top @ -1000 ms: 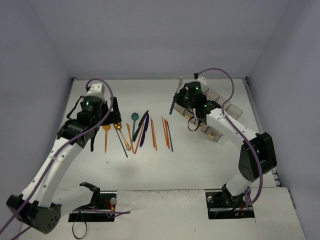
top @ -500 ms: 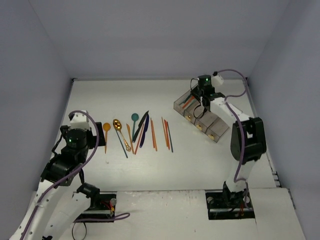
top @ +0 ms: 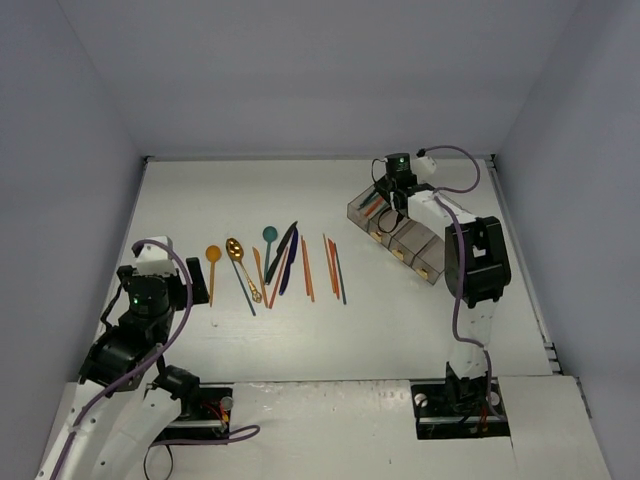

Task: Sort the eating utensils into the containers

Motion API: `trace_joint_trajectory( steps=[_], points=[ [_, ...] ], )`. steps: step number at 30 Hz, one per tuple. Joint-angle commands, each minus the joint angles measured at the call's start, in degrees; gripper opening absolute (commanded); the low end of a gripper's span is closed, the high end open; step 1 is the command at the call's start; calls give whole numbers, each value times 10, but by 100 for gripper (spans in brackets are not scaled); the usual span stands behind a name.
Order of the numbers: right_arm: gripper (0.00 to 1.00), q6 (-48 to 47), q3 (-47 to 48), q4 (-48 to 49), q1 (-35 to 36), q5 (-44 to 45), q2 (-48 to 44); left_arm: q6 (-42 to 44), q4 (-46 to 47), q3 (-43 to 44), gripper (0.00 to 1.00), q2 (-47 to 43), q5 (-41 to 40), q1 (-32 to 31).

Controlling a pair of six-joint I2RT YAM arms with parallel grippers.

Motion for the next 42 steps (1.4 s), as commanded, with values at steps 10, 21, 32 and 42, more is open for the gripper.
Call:
trace_joint_trajectory(
  steps=[10,21,32,42],
  points=[
    [38,1,5,46,-4,28,-18,-1,34,16,98,48,-9,1],
    [57,-174,-21,-28,4,25,-145,7,43,14,98,55,-7,1],
    [57,-357,-101,-103,154,34,-241,11,47,14,98,74,1,1],
    [54,-293,-194,-121,227,48,-225,14,52,13,97,90,14,1]
  ],
)
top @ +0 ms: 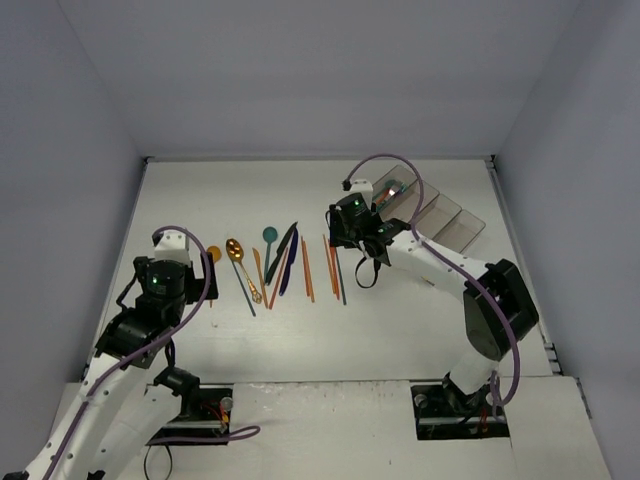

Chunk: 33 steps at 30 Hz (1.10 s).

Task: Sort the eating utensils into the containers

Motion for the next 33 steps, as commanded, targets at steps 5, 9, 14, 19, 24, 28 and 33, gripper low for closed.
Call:
trace_joint_trajectory(
  steps=[5,9,14,19,24,28,33],
  points=[
    [48,45,-55,0,14,1,22,9,40,13,97,12,7,1],
    [44,50,-62,-2,25,-11,44,10,41,12,97,14,6,1],
    [42,59,-62,-3,31,-15,68,10,41,13,97,16,7,1],
    [42,63,-59,-3,39,-10,86,10,41,12,97,15,8,1],
    [37,66,-60,-2,42,-1,104,10,41,12,97,15,7,1],
    [23,69,-73,-2,42,11,107,9,41,12,97,14,5,1],
    [3,68,-83,-4,38,12,101,10,41,12,97,13,4,1]
  ],
)
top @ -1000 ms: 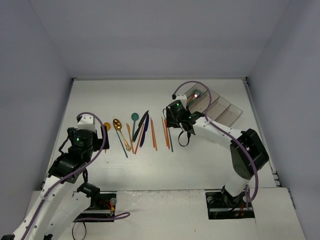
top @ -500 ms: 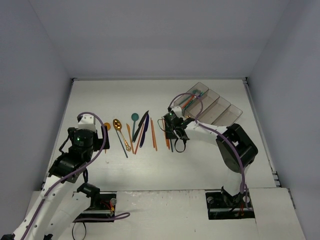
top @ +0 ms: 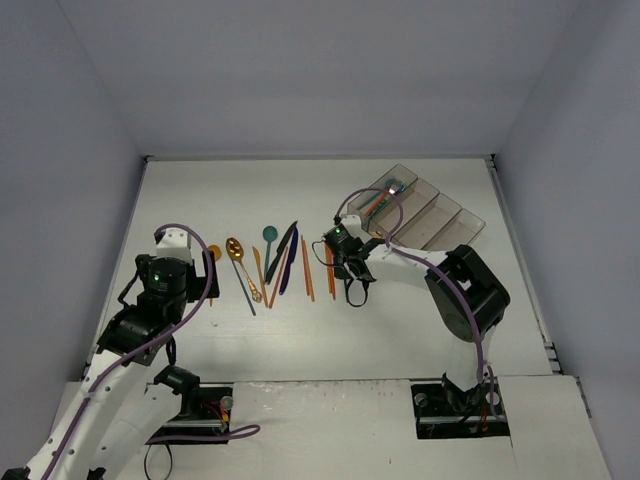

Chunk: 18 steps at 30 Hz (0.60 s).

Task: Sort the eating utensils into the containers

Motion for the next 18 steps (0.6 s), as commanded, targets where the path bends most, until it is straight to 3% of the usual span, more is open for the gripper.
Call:
trace_joint_trajectory(
  steps=[1,11,18],
  points=[
    [0,4,-13,-12,-3,11,-2,8,36,12,97,5,-1,1],
    [0,-3,73,-50,-16,41,-117,8,36,13,98,5,-2,1],
    [0,31,142,-54,-104,77,-145,8,35,11,97,2,-5,1]
  ],
)
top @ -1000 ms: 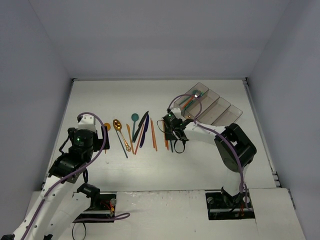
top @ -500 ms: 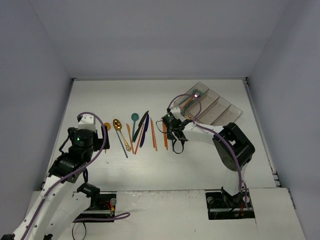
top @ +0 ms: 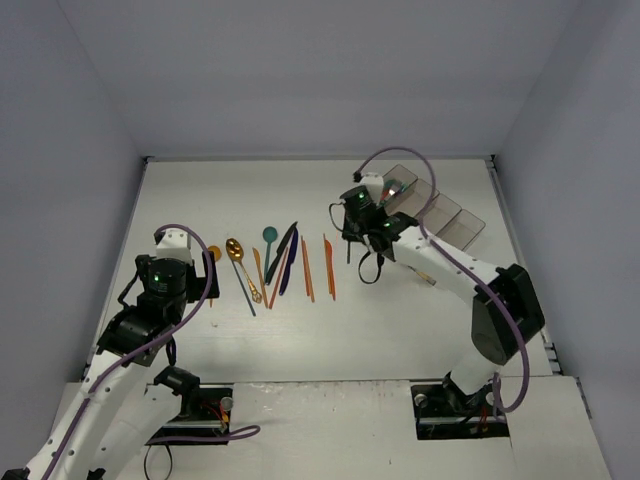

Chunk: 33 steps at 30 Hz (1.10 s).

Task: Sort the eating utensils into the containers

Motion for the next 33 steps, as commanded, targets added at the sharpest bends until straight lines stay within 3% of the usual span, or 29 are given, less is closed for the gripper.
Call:
trace_joint_trajectory(
  steps=[1,13,23,33],
  points=[
    [0,36,54,1,-83,55,-27,8,34,11,97,3,-5,1],
    [0,124,153,2,-233,65,95,7,33,11,97,1,-8,2],
    [0,136,182,3,-257,30,206,7,33,11,98,3,-8,2],
    [4,150,151,3,-249,21,170,7,35,11,97,7,-6,2]
  ],
)
